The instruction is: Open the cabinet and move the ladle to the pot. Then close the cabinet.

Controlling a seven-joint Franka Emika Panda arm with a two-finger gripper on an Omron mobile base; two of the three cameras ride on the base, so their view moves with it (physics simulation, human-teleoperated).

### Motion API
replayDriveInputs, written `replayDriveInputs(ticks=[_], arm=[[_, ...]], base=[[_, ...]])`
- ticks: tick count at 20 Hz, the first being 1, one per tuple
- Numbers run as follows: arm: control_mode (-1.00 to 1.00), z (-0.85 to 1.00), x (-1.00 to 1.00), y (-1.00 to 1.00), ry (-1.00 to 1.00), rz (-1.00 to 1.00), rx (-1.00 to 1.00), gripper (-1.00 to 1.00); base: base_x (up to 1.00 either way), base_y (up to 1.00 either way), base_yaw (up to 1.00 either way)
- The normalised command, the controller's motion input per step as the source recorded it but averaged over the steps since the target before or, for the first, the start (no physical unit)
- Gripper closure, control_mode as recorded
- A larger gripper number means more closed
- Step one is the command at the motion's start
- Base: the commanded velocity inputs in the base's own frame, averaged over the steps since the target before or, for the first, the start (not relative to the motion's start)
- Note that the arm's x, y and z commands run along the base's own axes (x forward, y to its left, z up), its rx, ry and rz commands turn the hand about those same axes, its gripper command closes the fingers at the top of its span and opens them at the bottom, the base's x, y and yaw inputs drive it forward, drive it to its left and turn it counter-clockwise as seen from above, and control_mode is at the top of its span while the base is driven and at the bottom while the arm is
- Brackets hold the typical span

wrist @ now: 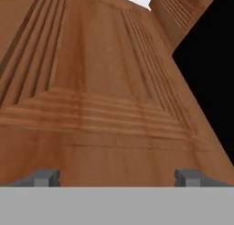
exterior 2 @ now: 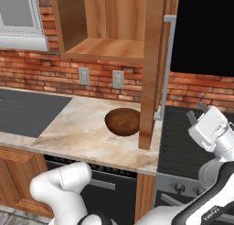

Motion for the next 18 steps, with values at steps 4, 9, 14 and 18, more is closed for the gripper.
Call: replayDriveInputs(ticks=[4, 9, 14, 18], arm=[[-1.00, 0.06, 0.00, 0.70, -0.07, 0.01, 0.00, -1.00], [-1.00, 0.15, 0.00, 0.67, -0.08, 0.04, 0.00, -1.00], [-1.00, 0.39, -0.04, 0.79, -0.10, 0.02, 0.00, -1.00], [-1.00, 0.56, -0.01, 0.67, -0.12, 0.01, 0.00, -1.00]], base=[[0.00, 0.00, 0.00], [0.00, 0.00, 0.00], [0.00, 0.00, 0.00], [0.00, 0.00, 0.00]])
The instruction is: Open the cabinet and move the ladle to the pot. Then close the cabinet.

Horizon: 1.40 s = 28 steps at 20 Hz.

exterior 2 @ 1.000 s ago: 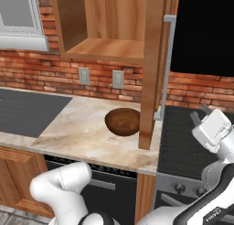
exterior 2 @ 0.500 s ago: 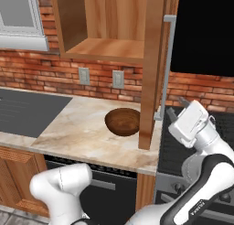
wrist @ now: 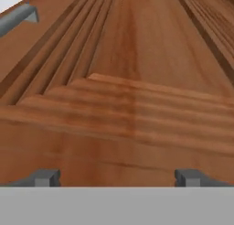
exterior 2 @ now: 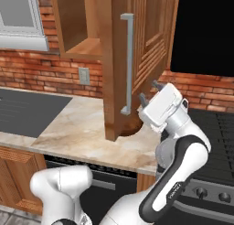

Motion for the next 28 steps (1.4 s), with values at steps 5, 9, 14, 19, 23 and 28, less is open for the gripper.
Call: replayDriveInputs(ticks=[5, 9, 14, 19, 23, 28], arm=[[-1.00, 0.62, 0.00, 0.74, -0.12, 0.00, 0.00, -1.00], [-1.00, 0.44, 0.00, 1.00, -0.08, 0.00, -0.06, -1.00], [-1.00, 0.17, 0.03, 0.98, 0.00, 0.00, -0.14, -1.00], [-1.00, 0.00, 0.37, 0.73, 0.07, -0.06, -0.18, -1.00], [-1.00, 0.00, 0.55, 0.61, 0.11, -0.19, -0.18, -1.00], [-1.00, 0.02, 0.62, 0.39, 0.10, -0.28, -0.15, -1.00]], base=[[0.00, 0.00, 0.00], [0.00, 0.00, 0.00], [0.00, 0.00, 0.00], [0.00, 0.00, 0.00], [0.00, 0.00, 0.00], [0.00, 0.00, 0.00]])
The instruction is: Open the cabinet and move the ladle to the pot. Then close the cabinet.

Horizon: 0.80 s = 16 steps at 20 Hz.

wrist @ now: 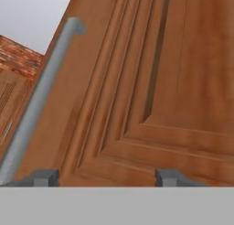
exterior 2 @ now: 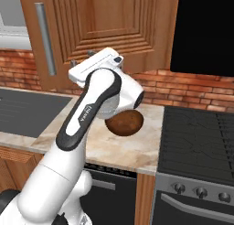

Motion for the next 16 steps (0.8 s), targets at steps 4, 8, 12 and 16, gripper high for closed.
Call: replayDriveInputs(ticks=[4, 8, 12, 16], arm=[[-1.00, 0.01, 0.69, 0.27, 0.07, -0.40, -0.14, -1.00], [-1.00, 0.00, 0.79, 0.09, 0.10, -0.45, -0.11, -1.00], [-1.00, 0.00, 0.92, 0.01, 0.15, -0.44, -0.08, -1.00], [-1.00, 0.00, 0.91, 0.00, 0.20, -0.39, -0.03, -1.00]], base=[[0.00, 0.00, 0.00], [0.00, 0.00, 0.00], [0.00, 0.00, 0.00], [0.00, 0.00, 0.00]])
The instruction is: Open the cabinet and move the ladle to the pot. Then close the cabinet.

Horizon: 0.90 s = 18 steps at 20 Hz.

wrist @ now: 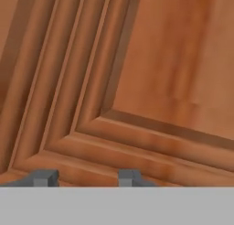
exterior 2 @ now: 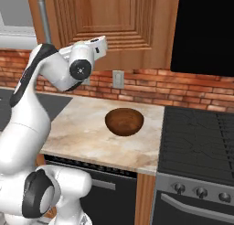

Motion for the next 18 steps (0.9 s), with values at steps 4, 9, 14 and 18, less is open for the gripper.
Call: replayDriveInputs(ticks=[4, 9, 14, 18], arm=[[-1.00, -0.12, 0.69, 0.00, 0.20, -0.36, -0.01, -1.00], [-1.00, -0.04, 0.56, 0.00, 0.21, -0.32, 0.00, -1.00], [-1.00, 0.00, 0.72, 0.00, 0.22, -0.32, 0.00, -1.00], [-1.00, 0.00, 0.78, 0.00, 0.24, -0.30, 0.00, -1.00]], base=[[0.00, 0.00, 0.00], [0.00, 0.00, 0.00], [0.00, 0.00, 0.00], [0.00, 0.00, 0.00]])
